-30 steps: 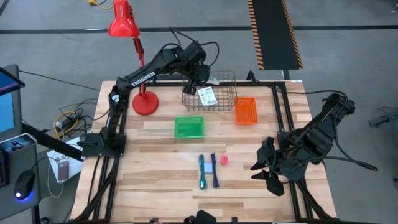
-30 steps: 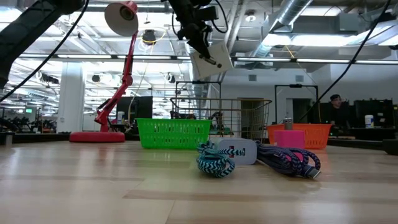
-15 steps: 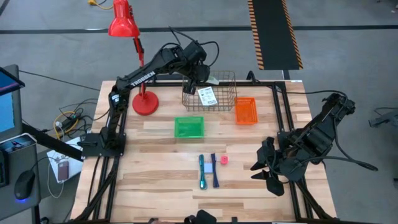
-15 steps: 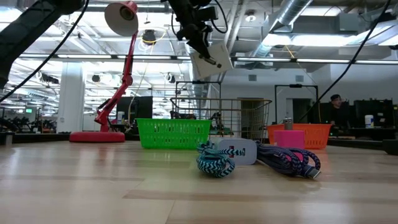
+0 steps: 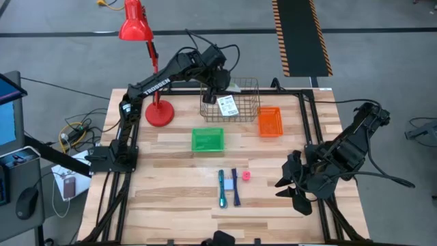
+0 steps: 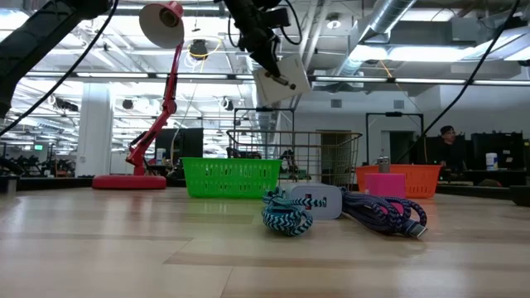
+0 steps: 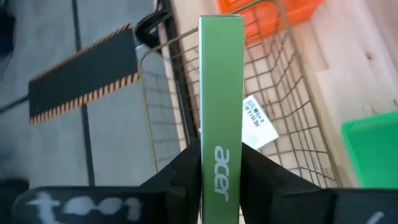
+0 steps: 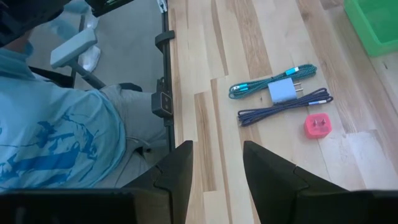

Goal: Pick and place items into bin
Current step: Put the white card reader box into the gold wire basket, then put the pink charger adapter into the orange bin

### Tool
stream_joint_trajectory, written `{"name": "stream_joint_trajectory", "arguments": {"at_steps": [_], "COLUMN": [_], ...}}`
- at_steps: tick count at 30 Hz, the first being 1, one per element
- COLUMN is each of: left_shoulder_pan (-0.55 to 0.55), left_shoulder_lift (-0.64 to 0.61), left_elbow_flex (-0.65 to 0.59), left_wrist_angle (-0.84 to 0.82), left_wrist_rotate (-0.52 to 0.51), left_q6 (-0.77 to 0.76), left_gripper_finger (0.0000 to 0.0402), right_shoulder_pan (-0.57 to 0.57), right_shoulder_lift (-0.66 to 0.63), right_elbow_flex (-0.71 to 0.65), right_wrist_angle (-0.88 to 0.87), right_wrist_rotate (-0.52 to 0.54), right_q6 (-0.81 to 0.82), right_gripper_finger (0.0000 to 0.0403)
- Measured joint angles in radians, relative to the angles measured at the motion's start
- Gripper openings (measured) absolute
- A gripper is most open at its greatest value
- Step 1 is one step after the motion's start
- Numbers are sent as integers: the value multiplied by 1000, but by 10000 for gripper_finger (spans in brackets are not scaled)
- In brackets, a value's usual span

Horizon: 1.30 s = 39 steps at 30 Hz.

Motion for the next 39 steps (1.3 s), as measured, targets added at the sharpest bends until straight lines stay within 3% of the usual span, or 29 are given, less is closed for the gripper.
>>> {"name": "stream_joint_trajectory", "arguments": {"at_steps": [7, 21, 32, 39], "left_shoulder_pan": [-14, -18, -28, -31], "left_shoulder_lift": [0, 0, 0, 0], "left_elbow_flex": [0, 0, 0, 0], "left_wrist_angle": [0, -9, -18, -18], "left_wrist_rotate": [-85, -92, -92, -96], "left_q6": [-148, -167, -183, -168], "left_gripper_finger": [69, 70, 136, 151], "right_shoulder_pan": [0, 0, 0, 0], "right_shoulder_lift": [0, 0, 0, 0], "right_elbow_flex": [0, 0, 0, 0], "right_wrist_angle": [0, 0, 0, 0], "right_wrist_rotate": [0, 0, 0, 0], "right_q6": [0, 0, 0, 0], "right_gripper_finger": [133, 133, 134, 137]}}
